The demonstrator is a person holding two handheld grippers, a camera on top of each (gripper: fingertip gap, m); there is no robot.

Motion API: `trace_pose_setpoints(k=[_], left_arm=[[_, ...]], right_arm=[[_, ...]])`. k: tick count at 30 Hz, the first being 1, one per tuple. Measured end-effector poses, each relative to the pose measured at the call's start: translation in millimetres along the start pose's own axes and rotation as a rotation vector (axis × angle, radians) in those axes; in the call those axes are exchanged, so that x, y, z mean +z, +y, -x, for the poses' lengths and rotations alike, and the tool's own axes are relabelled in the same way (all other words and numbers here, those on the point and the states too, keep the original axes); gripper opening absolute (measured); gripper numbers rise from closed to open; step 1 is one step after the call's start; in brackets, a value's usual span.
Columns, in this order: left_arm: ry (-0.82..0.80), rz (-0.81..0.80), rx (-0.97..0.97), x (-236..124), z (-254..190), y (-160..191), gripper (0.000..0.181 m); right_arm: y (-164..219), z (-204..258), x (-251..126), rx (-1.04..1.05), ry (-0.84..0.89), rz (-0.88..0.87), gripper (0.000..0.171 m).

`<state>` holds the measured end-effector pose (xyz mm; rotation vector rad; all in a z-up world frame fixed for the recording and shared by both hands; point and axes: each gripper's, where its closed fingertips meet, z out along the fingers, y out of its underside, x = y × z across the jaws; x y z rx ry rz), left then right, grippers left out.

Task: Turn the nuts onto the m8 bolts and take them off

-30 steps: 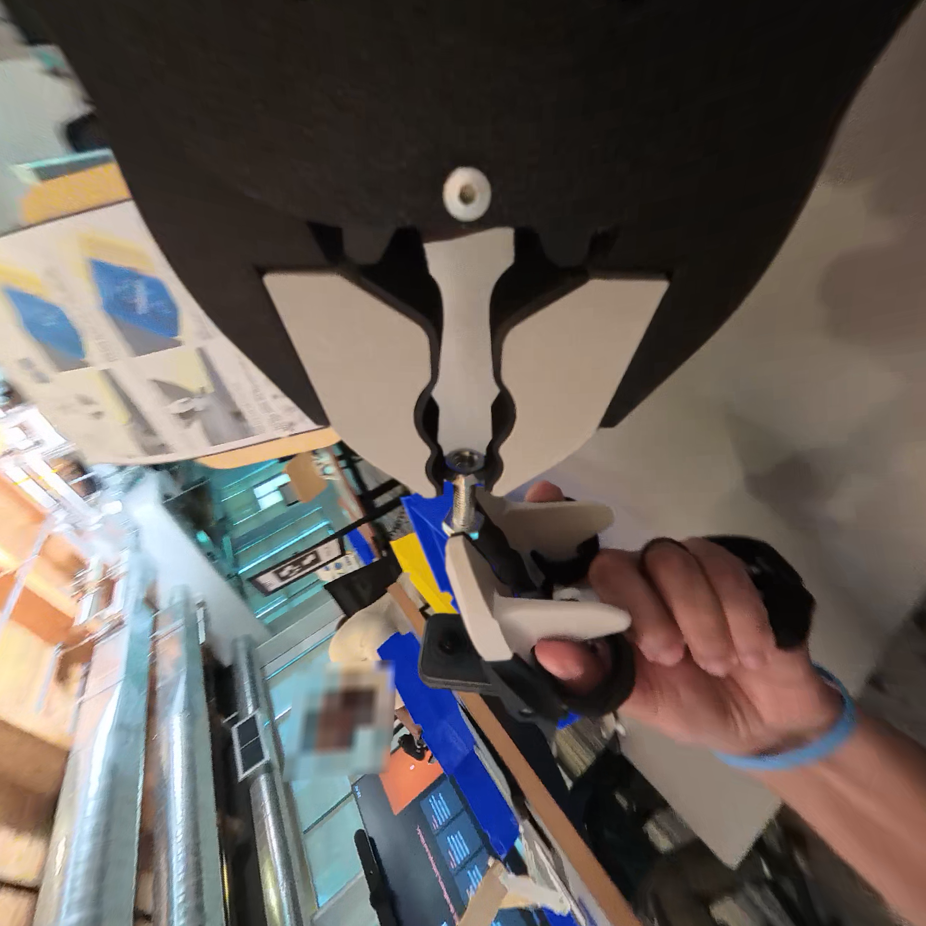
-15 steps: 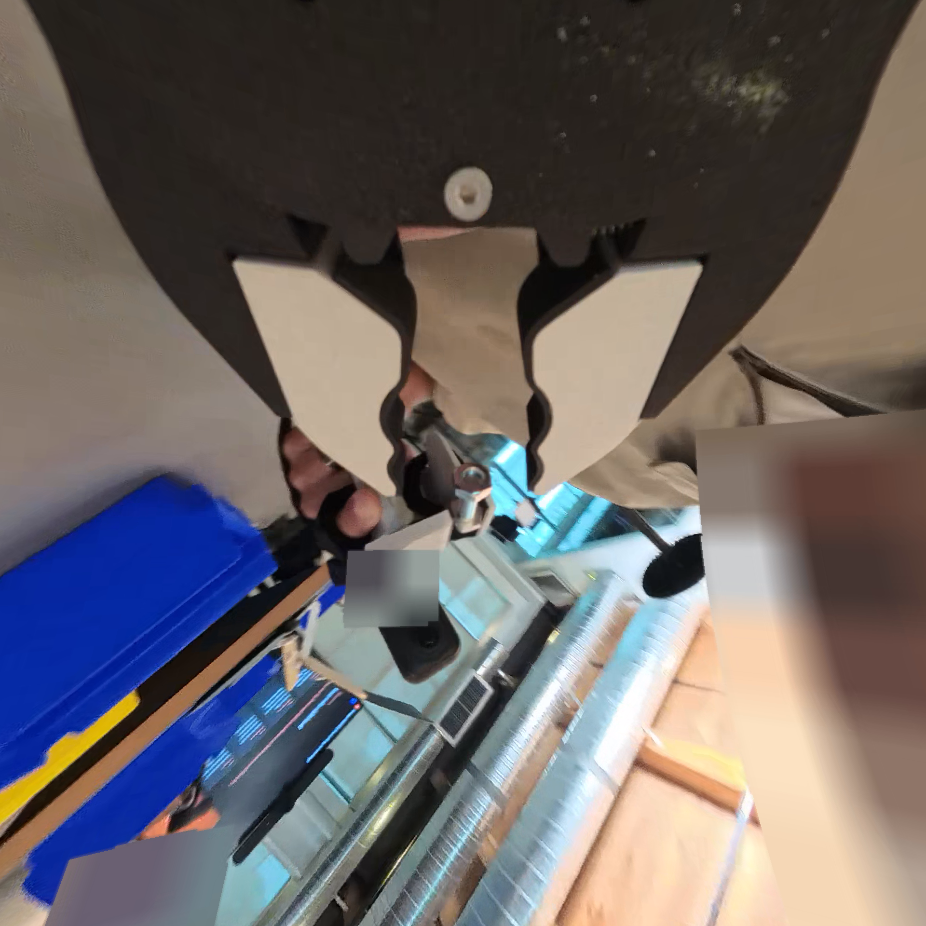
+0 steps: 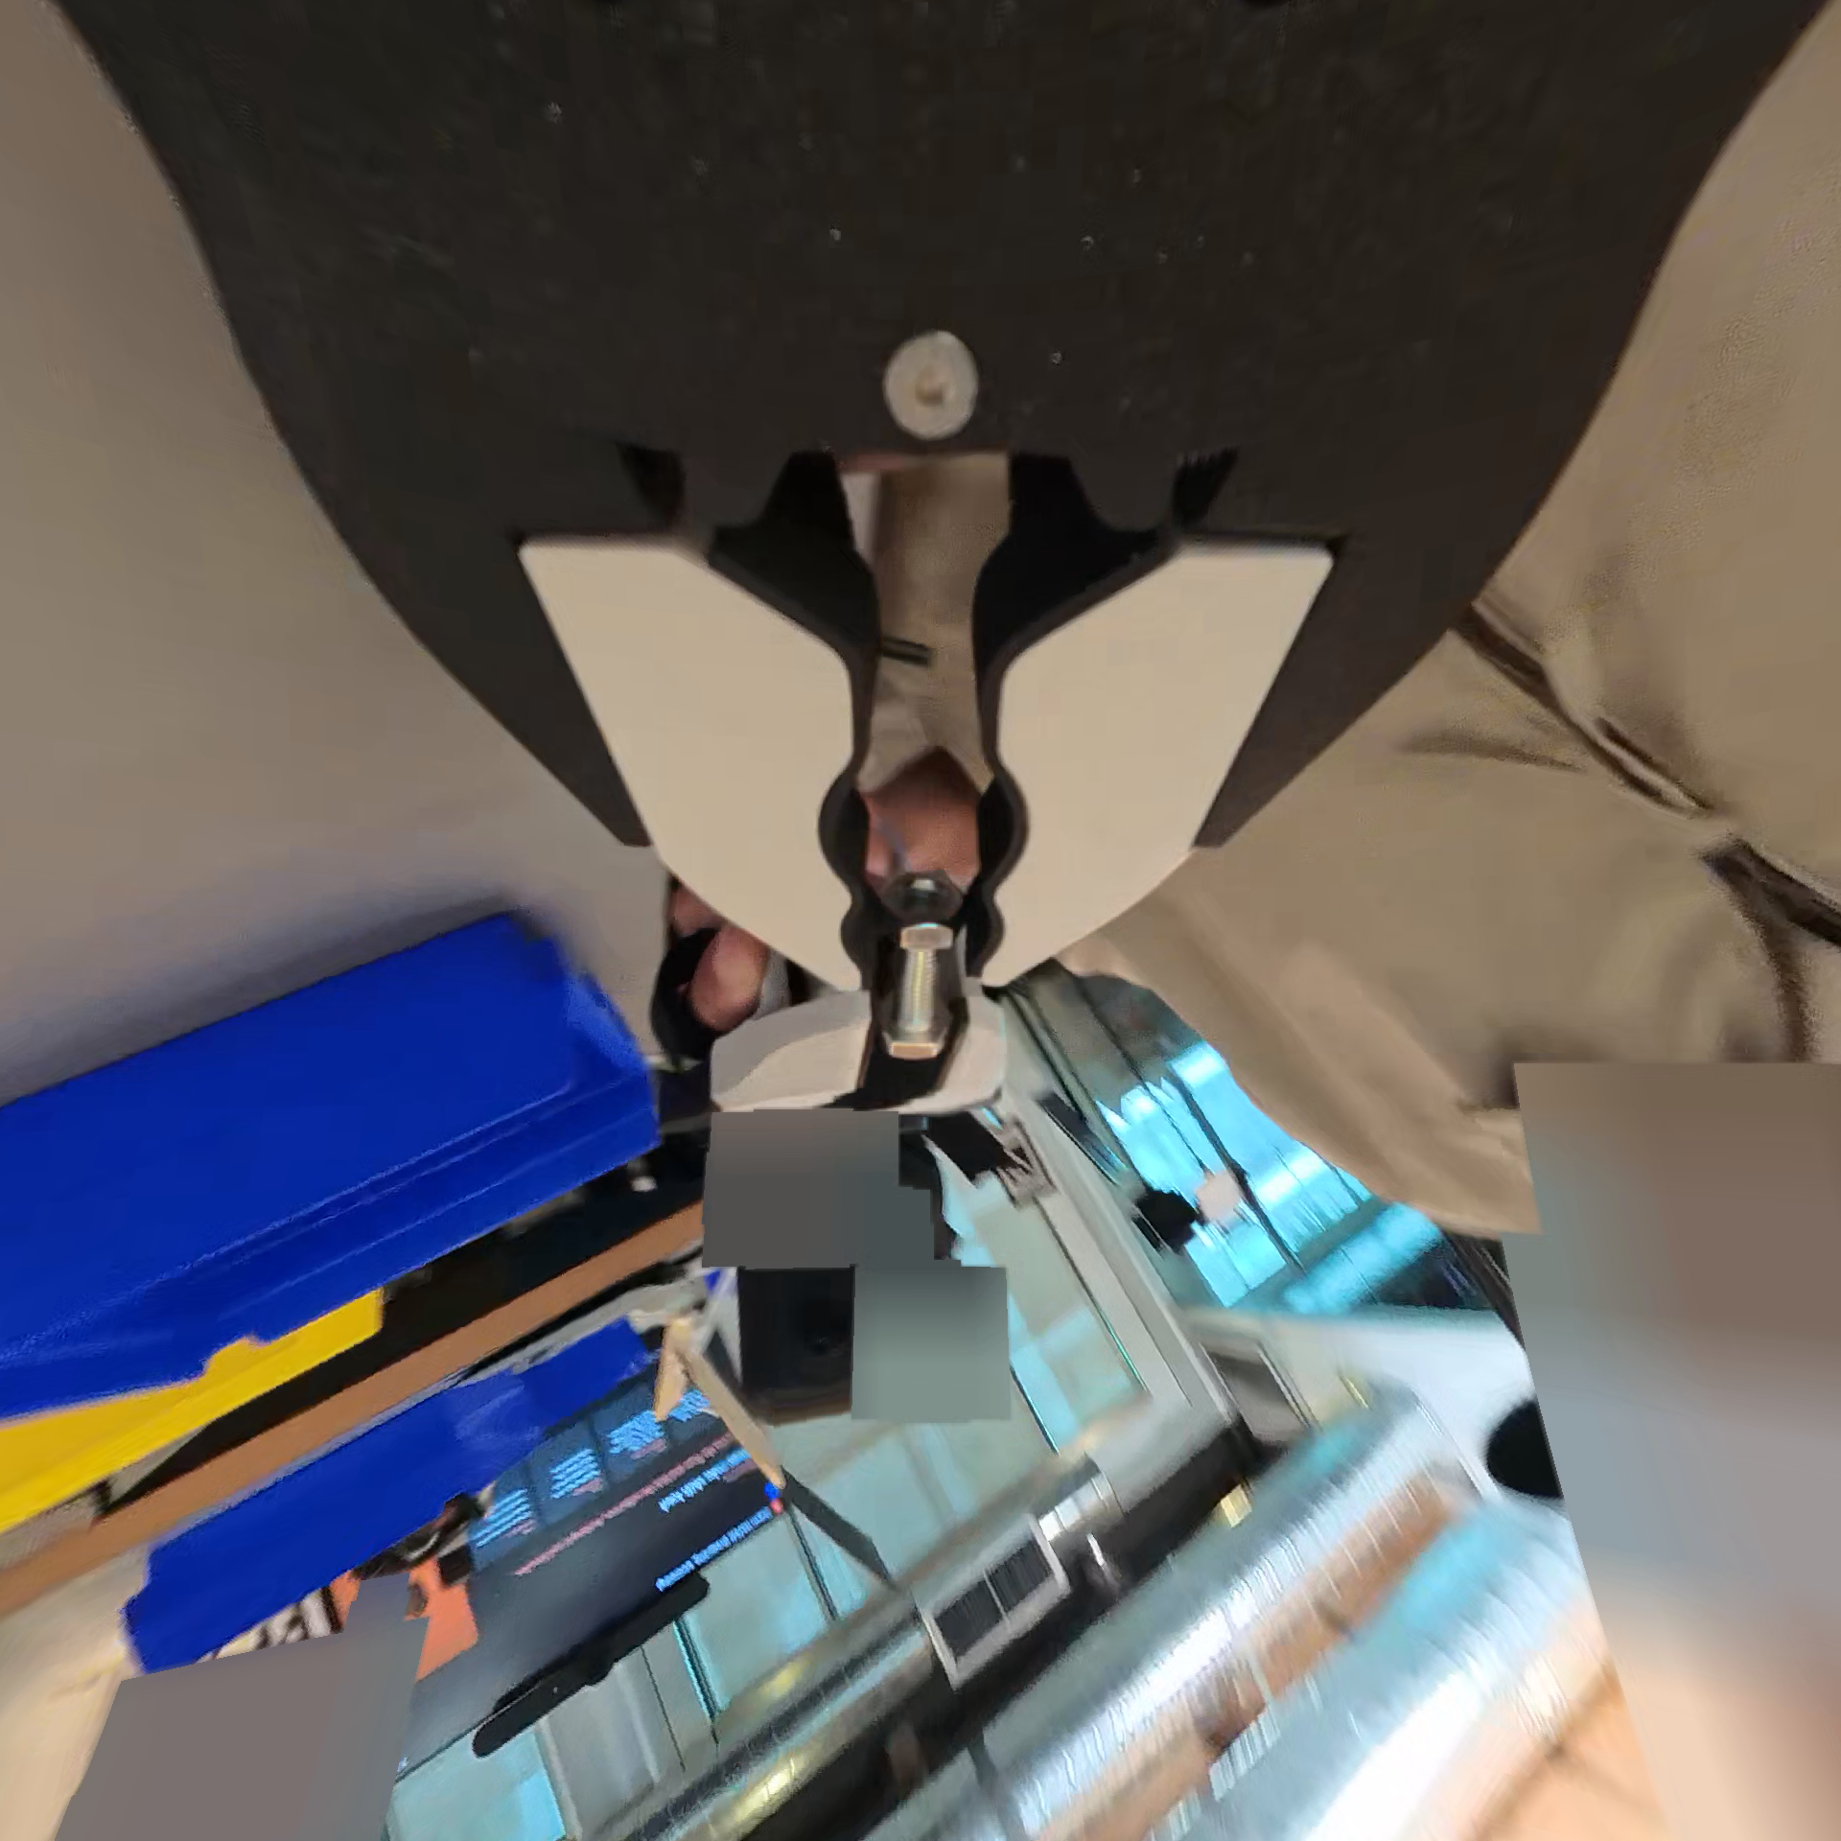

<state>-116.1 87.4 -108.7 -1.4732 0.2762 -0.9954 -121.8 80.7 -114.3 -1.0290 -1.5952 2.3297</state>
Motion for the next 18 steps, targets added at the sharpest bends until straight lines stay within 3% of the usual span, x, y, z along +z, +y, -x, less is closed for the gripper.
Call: trace_pose_setpoints(k=[13, 18], left_arm=[[-0.057, -0.19, -0.224, -3, 16, -6, 0.014], [-0.11, -0.21, -0.221, -7, 26, -9, 0.015]], right_arm=[[-2, -41, -13, -1.096, 0.447, 0.474, 0.017], [0, -48, -16, -1.225, 0.523, 0.518, 0.017]])
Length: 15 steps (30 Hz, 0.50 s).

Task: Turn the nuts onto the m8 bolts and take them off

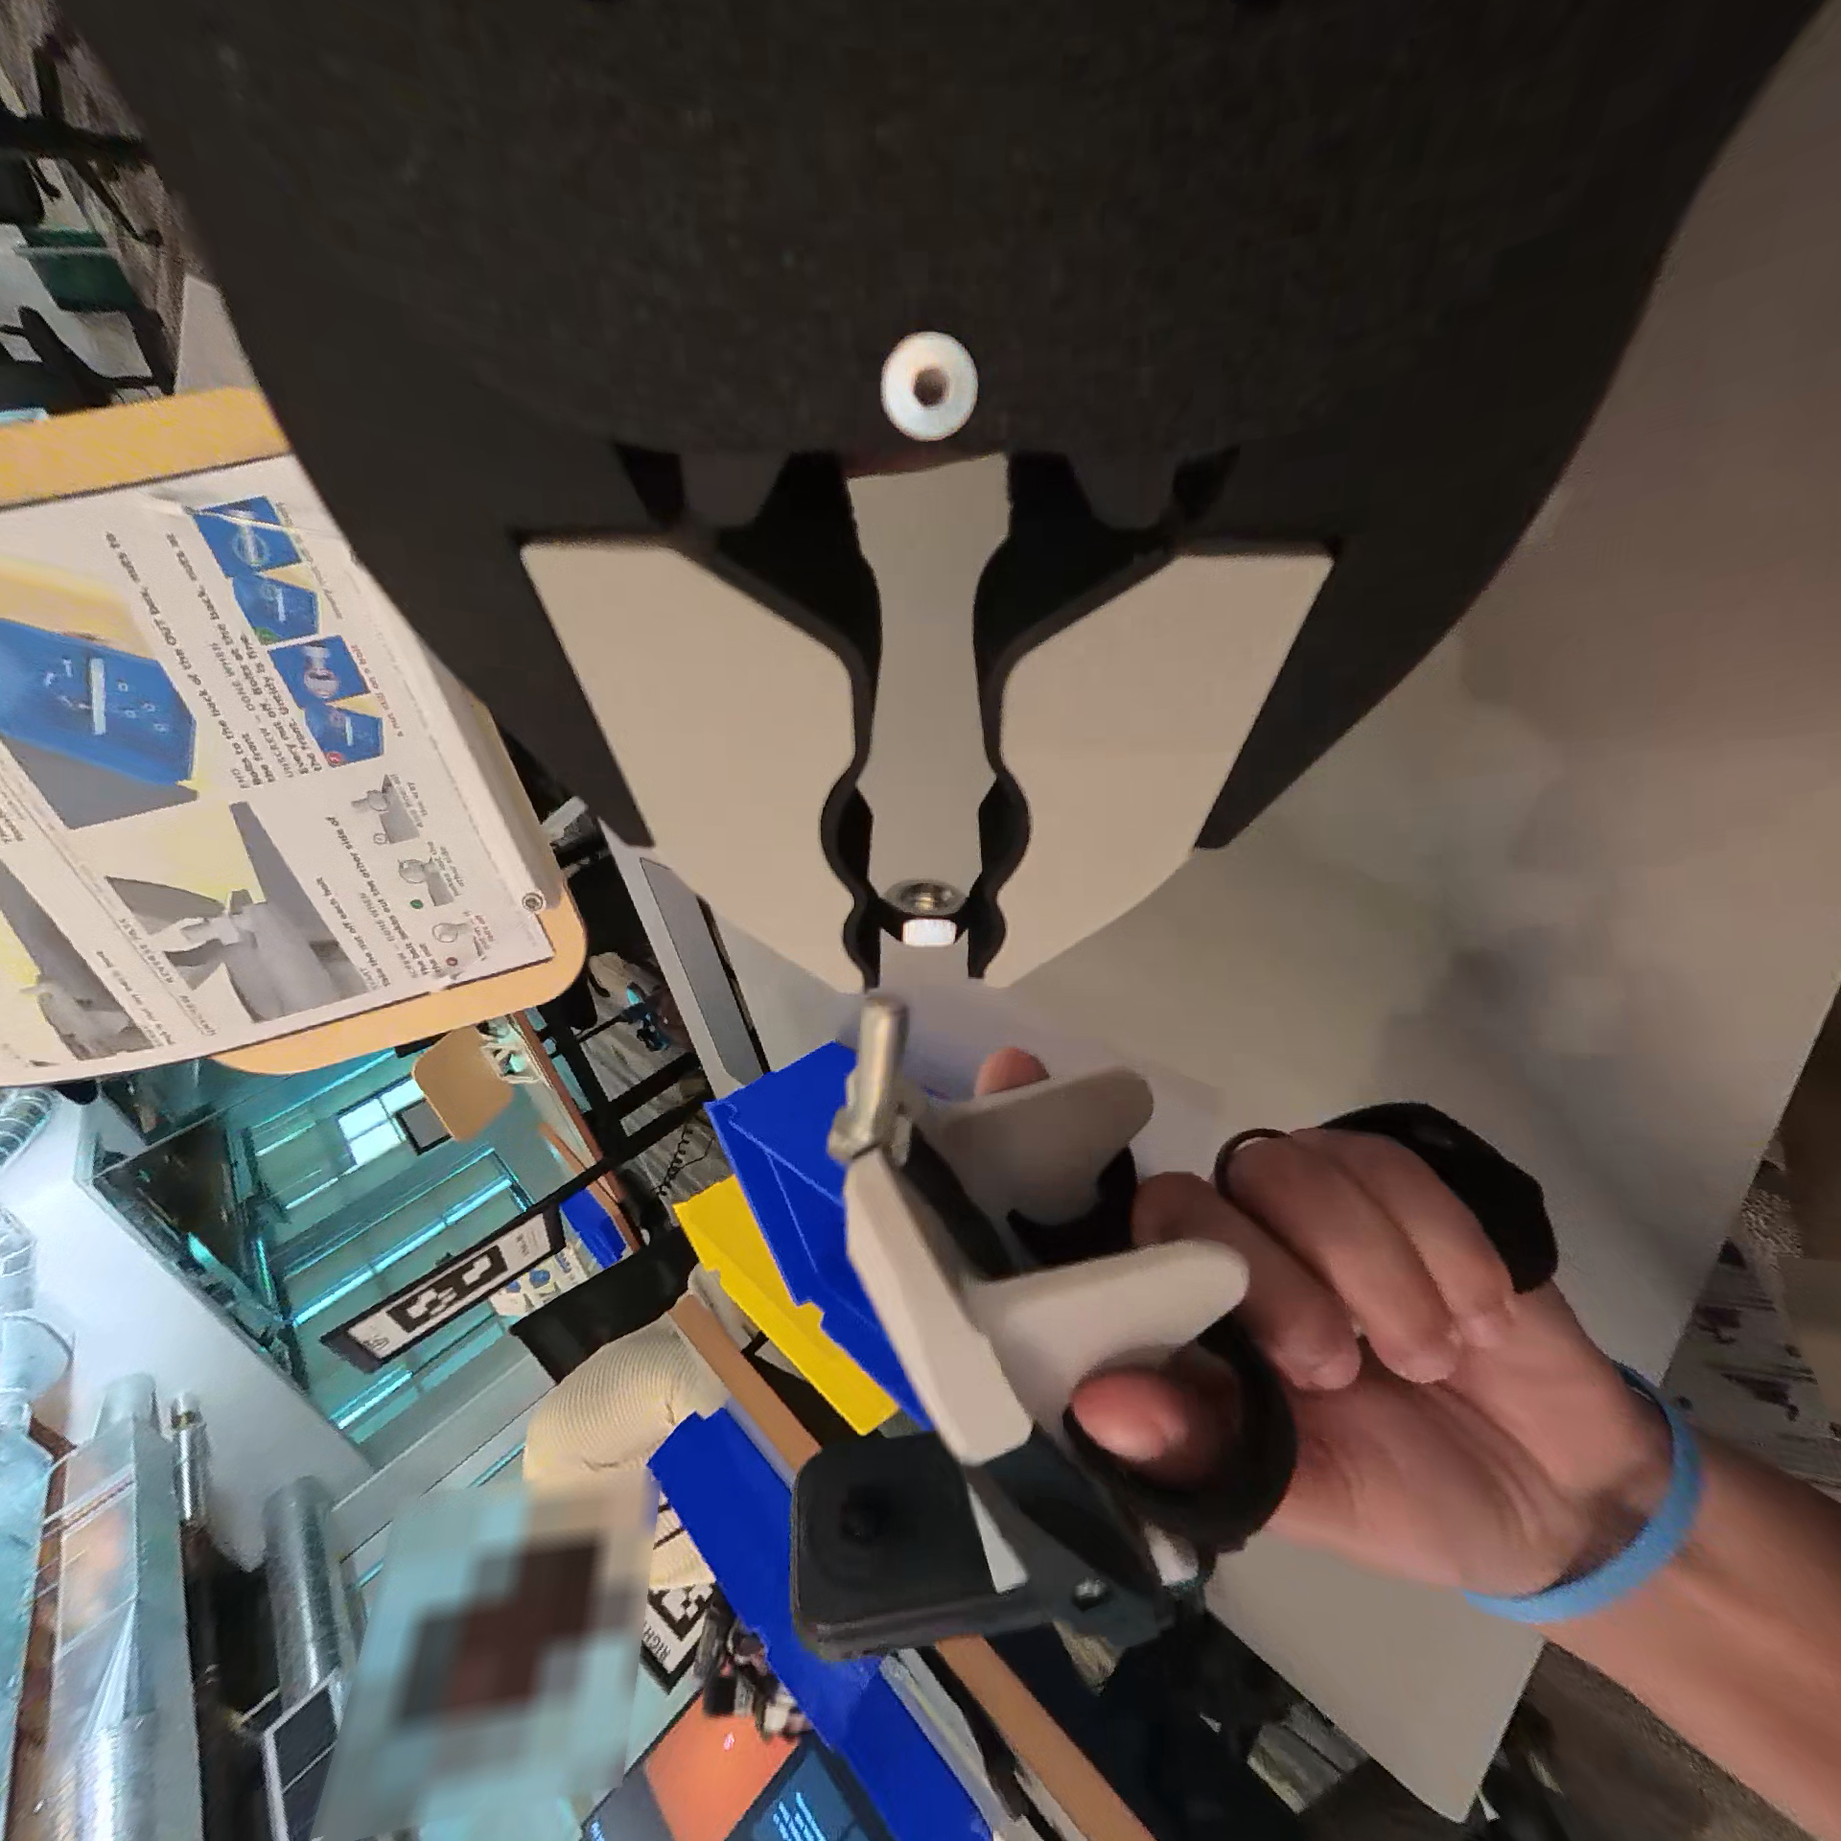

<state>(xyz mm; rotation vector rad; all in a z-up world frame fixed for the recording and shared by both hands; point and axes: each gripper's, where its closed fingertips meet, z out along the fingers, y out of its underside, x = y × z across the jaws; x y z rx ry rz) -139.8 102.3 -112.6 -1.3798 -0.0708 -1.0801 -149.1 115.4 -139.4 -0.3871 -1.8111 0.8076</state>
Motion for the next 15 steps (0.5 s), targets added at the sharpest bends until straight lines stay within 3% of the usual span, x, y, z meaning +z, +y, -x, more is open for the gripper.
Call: trace_pose_setpoints(k=[5, 9, 15], left_arm=[[-0.123, 0.038, 0.186, -10, 14, -5, 0.015], [-0.405, 0.106, 0.456, -30, 46, -8, 0.015], [-0.86, 0.178, 0.697, -67, 95, -15, 0.015]], right_arm=[[16, -2, 0, 0.079, 0.028, 0.059, 0.017], [31, -8, 4, 0.297, 0.11, 0.129, 0.017], [68, -16, 9, 0.635, 0.315, 0.277, 0.017]])
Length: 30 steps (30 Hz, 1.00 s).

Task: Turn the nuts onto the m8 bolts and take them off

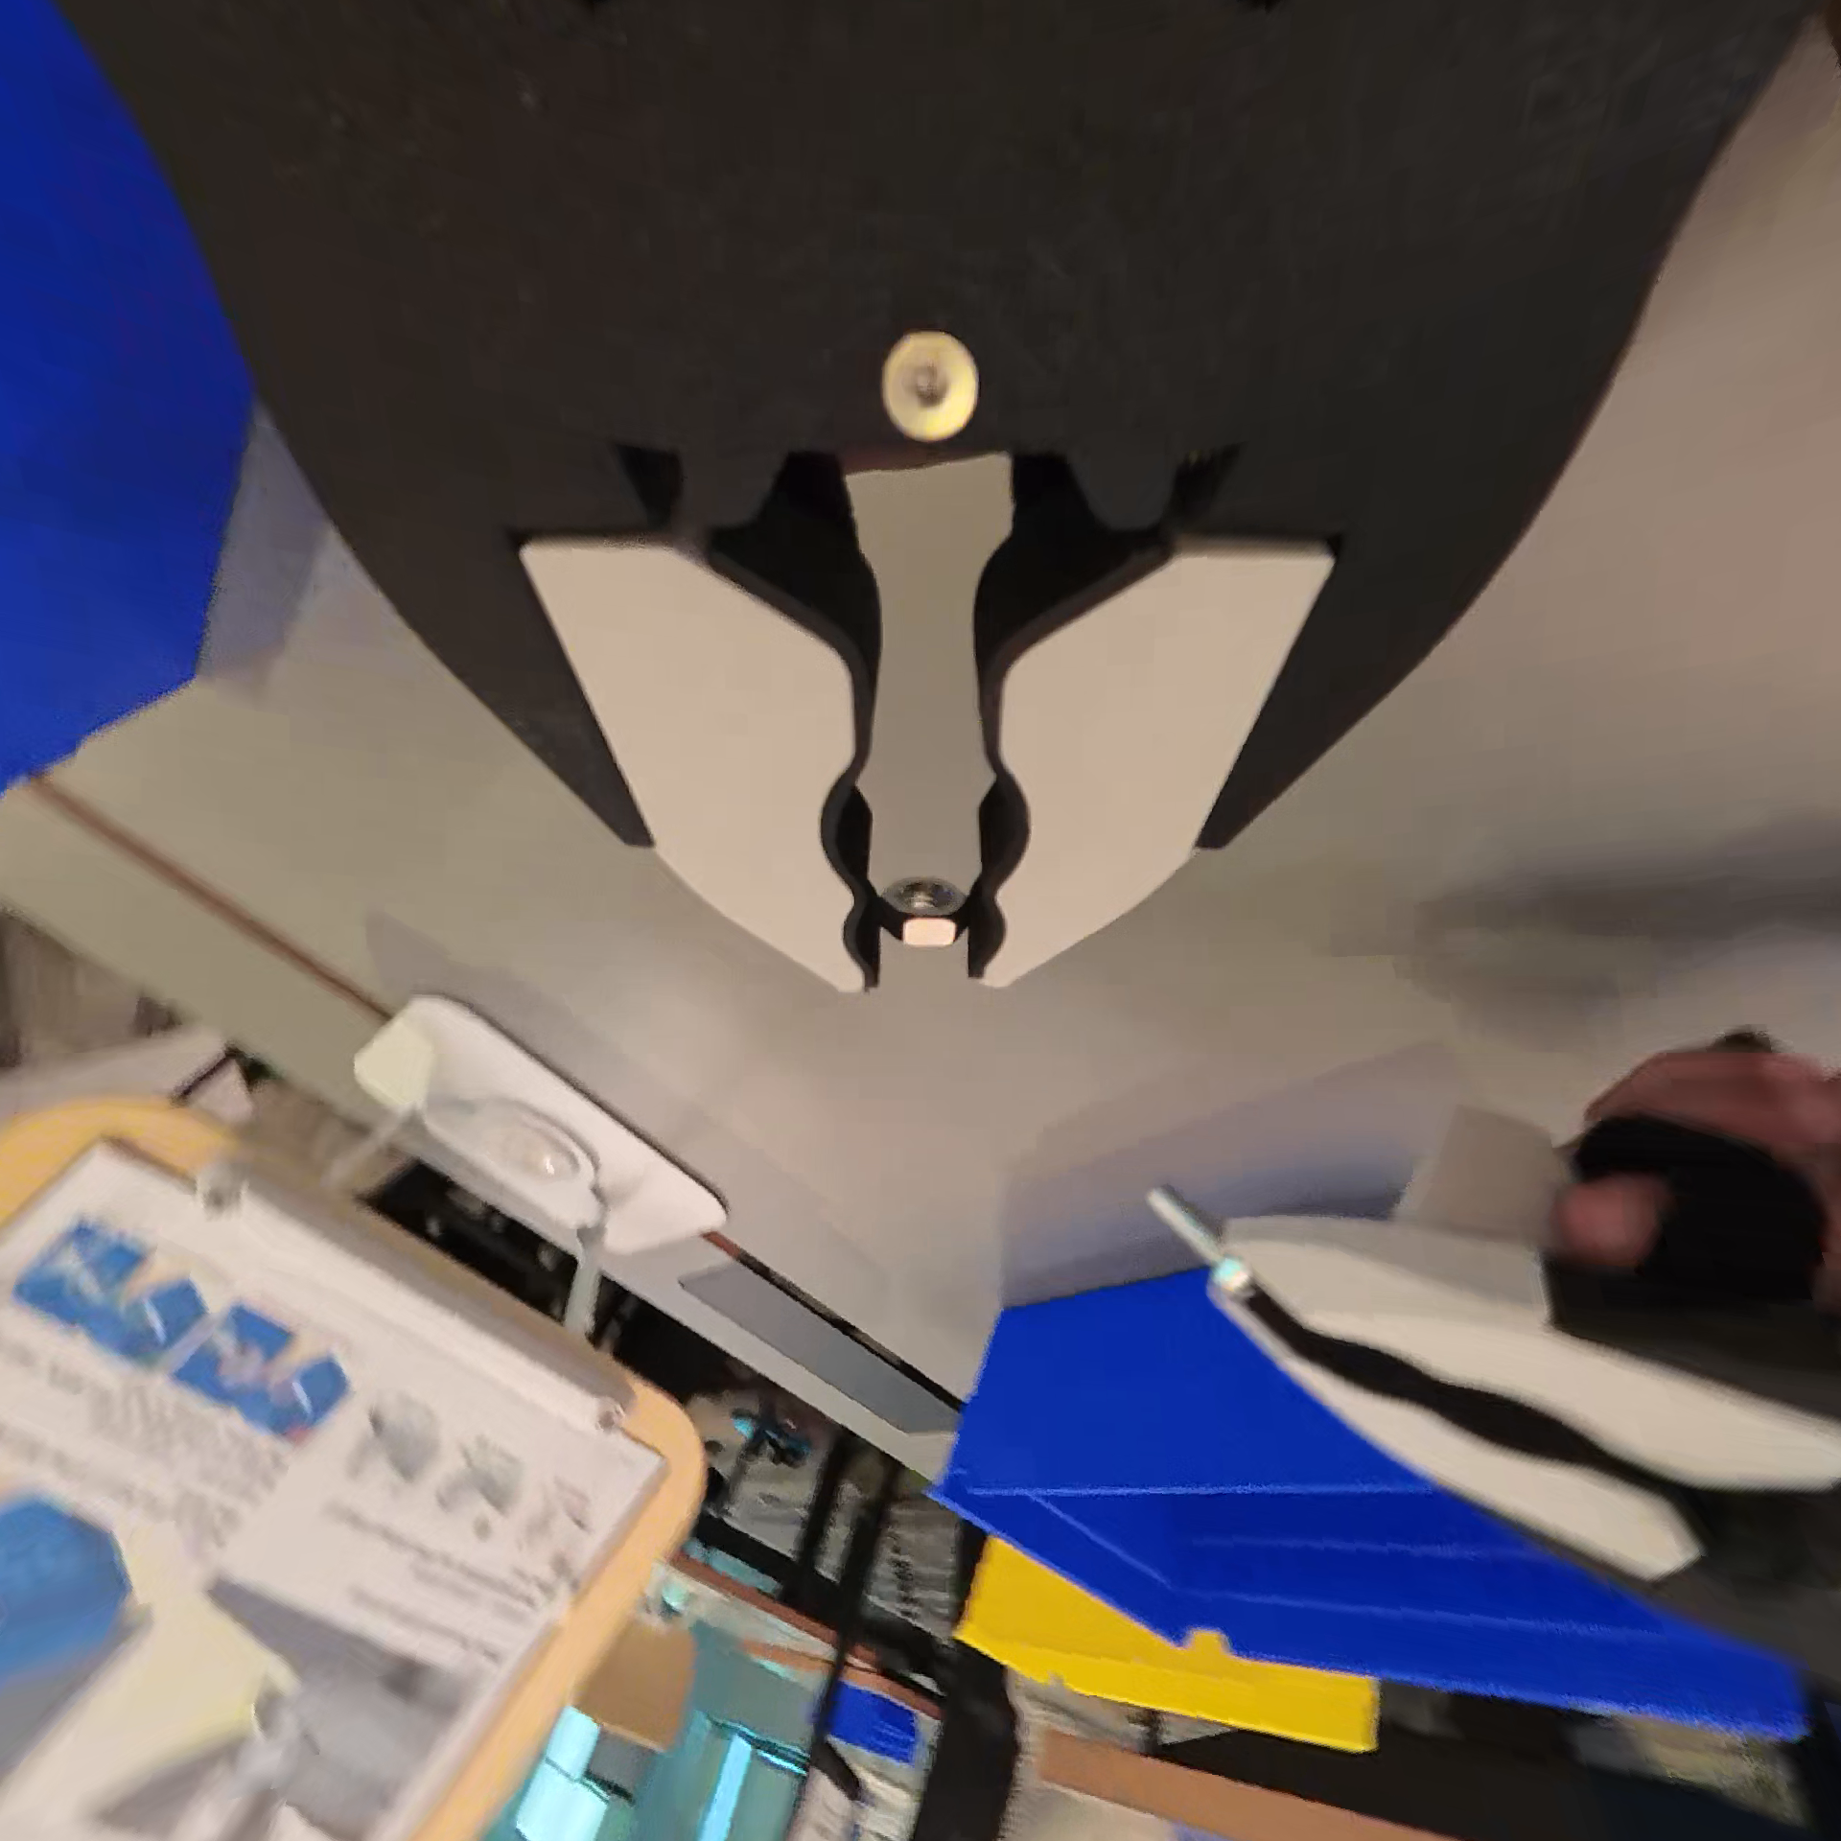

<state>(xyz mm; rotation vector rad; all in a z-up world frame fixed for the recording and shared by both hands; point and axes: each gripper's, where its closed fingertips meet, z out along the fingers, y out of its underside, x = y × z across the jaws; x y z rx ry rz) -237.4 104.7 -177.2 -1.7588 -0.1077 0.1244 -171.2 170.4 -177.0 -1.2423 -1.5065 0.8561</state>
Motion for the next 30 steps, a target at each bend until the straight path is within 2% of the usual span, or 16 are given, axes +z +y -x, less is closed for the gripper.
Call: trace_pose_setpoints(k=[2, 5, 21, 23, 28, 30], left_arm=[[-0.136, 0.026, 0.033, -1, 13, 8, 0.015], [-0.205, 0.029, 0.031, -3, 15, 13, 0.015], [-0.134, 0.031, 0.017, -1, -4, 16, 0.015], [-0.131, 0.032, 0.01, -1, -4, 16, 0.015], [-0.107, 0.041, -0.03, 0, -4, 21, 0.015], [-0.09, 0.05, -0.031, 0, -8, 22, 0.015]], right_arm=[[10, -8, 3, 0.131, 0.058, 0.04, 0.017], [19, -15, 3, 0.255, 0.114, 0.059, 0.017], [22, -36, -5, 0.238, 0.191, 0.099, 0.017], [11, -66, -19, 0.19, 0.256, 0.095, 0.017], [-17, -212, -70, 0.152, 0.463, 0.106, 0.017], [2, -276, -76, 0.148, 0.529, 0.22, 0.017]])
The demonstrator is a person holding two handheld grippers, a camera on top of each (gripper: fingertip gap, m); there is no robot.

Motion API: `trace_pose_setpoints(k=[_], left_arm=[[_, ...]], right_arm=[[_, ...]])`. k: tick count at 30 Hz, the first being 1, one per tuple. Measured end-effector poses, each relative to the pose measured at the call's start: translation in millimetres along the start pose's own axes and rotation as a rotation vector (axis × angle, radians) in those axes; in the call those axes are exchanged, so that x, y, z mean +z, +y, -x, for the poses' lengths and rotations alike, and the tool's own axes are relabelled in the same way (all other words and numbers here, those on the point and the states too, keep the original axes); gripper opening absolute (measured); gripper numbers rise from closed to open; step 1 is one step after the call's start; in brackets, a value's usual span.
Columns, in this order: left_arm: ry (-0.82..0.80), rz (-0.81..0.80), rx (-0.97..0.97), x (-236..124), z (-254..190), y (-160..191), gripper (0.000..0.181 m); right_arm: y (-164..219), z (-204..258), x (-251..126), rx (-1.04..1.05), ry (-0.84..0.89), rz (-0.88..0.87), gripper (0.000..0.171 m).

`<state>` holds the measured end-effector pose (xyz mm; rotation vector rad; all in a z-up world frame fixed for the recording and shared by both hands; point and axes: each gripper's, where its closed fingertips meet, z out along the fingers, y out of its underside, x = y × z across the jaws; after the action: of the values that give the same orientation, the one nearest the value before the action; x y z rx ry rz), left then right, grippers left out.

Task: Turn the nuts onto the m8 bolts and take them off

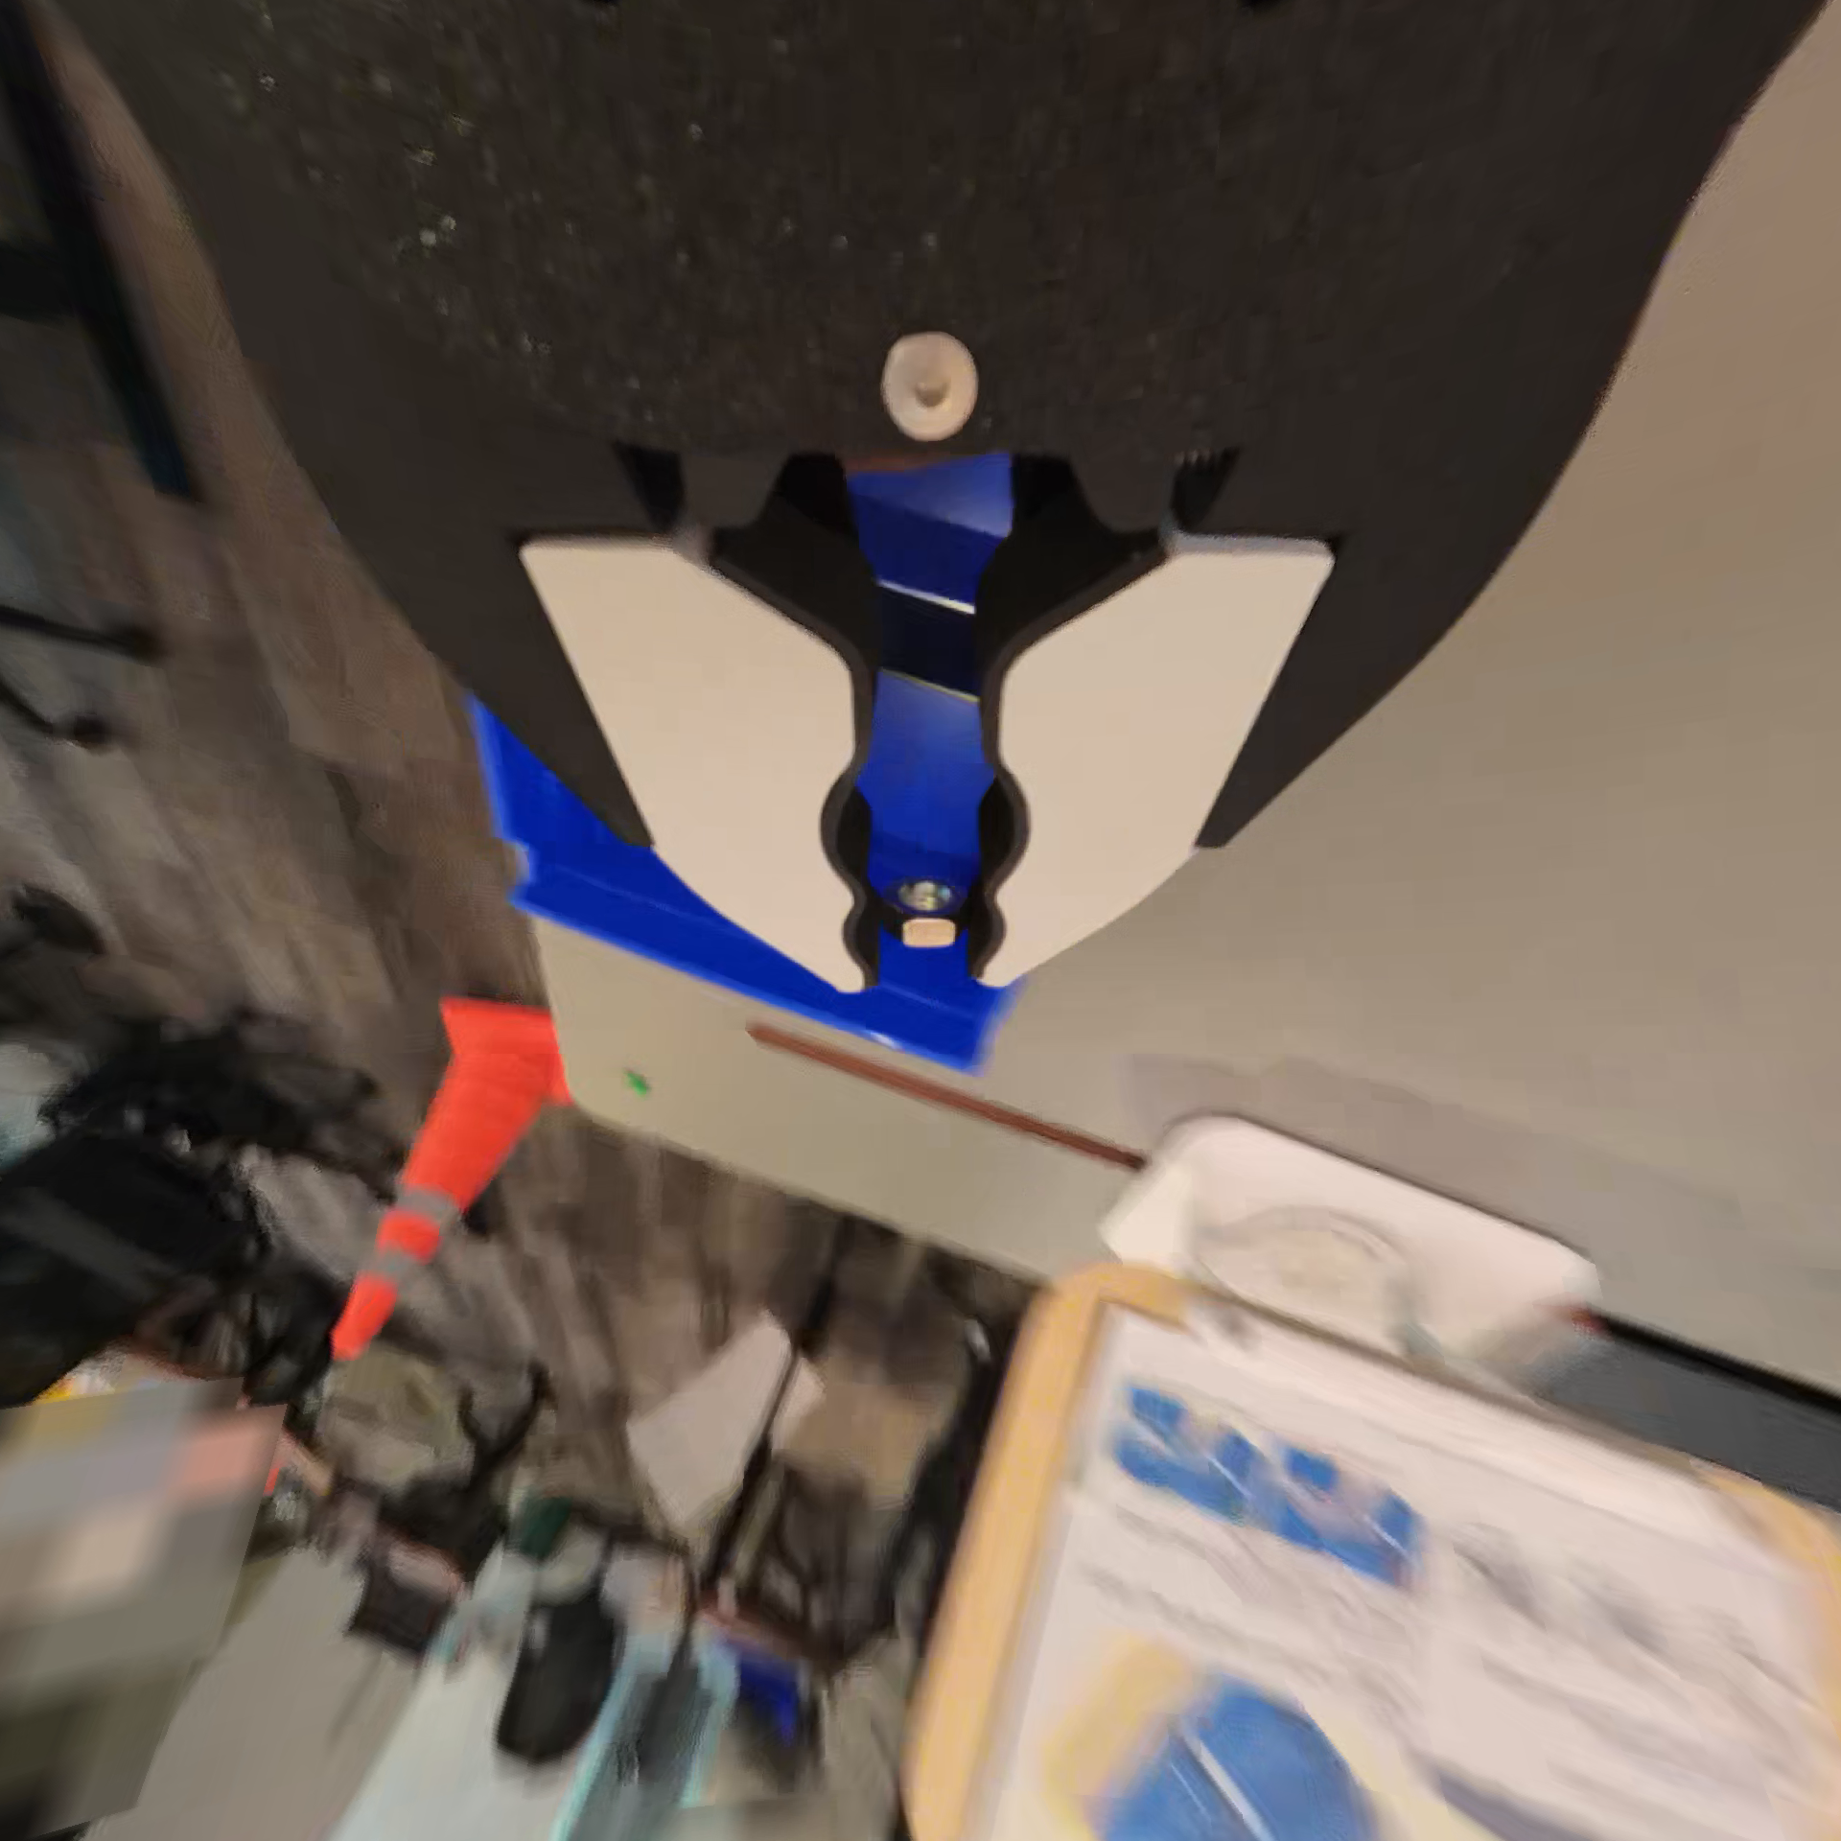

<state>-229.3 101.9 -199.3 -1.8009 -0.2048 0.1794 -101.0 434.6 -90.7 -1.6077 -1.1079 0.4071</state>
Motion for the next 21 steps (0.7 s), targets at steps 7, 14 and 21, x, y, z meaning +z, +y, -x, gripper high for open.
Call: trace_pose_setpoints(k=[7, 14, 21], left_arm=[[0.033, 0.003, 0.032, -1, -12, -2, 0.015], [0.048, 0.013, 0.048, -2, -16, 0, 0.015], [0.061, 0.02, 0.052, -1, -19, 1, 0.015]], right_arm=[[106, -64, 107, 0.062, -0.174, 0.545, 0.017], [170, -48, 108, 0.111, -0.276, 0.96, 0.018], [180, -53, 106, 0.108, -0.249, 1.048, 0.018]])
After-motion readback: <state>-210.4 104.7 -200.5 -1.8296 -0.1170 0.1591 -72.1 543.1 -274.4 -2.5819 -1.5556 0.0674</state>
